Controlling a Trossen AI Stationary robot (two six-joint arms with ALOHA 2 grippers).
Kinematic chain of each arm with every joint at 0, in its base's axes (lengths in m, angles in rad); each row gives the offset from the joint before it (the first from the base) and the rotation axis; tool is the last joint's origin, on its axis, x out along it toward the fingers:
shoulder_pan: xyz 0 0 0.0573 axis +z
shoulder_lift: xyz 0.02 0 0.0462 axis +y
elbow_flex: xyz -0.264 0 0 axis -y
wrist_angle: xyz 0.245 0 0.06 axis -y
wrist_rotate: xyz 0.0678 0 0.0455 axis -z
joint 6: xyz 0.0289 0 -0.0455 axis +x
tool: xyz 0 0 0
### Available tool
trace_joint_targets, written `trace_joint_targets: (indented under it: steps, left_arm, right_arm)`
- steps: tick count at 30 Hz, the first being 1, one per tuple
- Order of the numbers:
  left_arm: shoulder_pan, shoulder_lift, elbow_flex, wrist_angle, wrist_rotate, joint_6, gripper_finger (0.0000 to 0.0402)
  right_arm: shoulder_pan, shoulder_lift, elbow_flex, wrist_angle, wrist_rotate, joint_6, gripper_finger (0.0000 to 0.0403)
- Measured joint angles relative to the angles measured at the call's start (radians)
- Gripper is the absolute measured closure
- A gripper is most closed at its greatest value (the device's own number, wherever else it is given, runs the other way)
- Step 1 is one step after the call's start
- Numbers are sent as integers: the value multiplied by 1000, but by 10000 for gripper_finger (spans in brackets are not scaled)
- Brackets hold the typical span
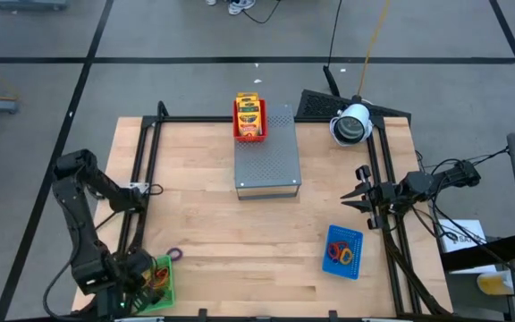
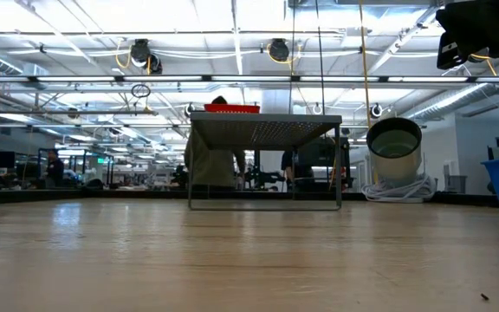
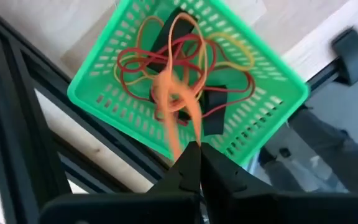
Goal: Pick & Place Office Desk Supplies
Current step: Put the orange rubber band into the green bin
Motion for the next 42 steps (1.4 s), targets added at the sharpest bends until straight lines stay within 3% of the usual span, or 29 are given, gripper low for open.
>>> trace_joint_targets:
  steps: [9,19,31,42]
  left_arm:
    - [-20,26,-72,85,-1,95,391]
    - [-15,27,-76,89,-101,137,384]
    - [16,28,-76,89,-68,231,284]
    - [33,16,-76,116,-48,227,252]
  right_arm:
    - [0,0,0,0,0,0,358]
    - [0,0,0,0,0,0,358]
    - [0,0,0,0,0,0,358]
    - [0,0,0,0,0,0,358]
